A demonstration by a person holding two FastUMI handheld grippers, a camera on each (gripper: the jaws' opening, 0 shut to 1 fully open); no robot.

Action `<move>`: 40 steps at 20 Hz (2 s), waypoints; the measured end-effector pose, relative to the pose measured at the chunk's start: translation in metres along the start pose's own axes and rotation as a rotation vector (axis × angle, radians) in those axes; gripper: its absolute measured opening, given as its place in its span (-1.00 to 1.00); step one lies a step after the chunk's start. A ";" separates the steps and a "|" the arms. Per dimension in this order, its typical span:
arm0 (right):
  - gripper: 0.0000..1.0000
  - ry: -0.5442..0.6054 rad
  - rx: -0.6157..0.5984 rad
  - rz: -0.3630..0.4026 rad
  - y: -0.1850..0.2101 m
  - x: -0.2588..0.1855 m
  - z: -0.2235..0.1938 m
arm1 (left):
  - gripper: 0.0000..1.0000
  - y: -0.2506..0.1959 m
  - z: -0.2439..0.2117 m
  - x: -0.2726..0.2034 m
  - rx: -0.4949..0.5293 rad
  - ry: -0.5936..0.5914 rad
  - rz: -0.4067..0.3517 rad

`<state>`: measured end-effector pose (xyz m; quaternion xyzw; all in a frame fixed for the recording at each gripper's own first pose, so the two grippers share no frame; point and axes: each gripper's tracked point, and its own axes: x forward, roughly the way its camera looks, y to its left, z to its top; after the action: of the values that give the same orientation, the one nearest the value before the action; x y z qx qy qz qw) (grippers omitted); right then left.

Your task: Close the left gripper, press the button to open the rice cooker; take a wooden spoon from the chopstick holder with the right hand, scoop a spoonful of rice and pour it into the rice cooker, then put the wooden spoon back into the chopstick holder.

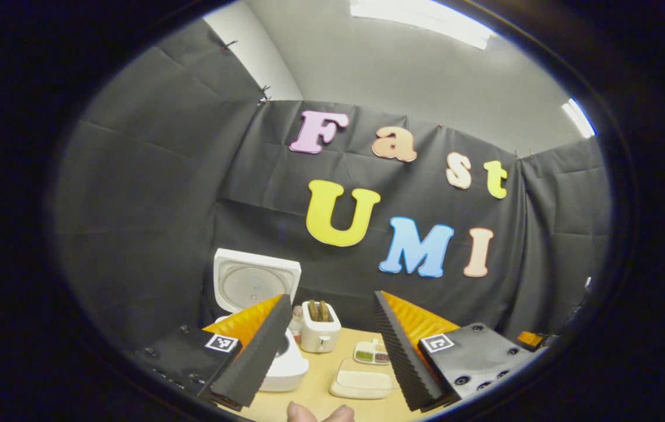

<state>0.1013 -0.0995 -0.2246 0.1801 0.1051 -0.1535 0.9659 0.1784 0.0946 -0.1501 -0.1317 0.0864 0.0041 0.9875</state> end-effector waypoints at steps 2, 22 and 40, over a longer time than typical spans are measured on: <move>0.94 -0.032 -0.108 0.006 0.032 -0.025 0.005 | 0.87 0.025 -0.003 0.017 -0.016 0.008 -0.026; 0.86 0.099 -0.346 0.302 0.262 -0.123 -0.057 | 0.91 0.184 -0.005 0.320 -0.058 0.036 0.224; 0.96 0.233 -0.284 0.320 0.265 -0.126 -0.094 | 0.87 0.211 -0.052 0.366 0.207 0.266 0.324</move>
<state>0.0589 0.2041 -0.1948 0.0735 0.2066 0.0397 0.9748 0.5233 0.2788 -0.3174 -0.0136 0.2357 0.1362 0.9622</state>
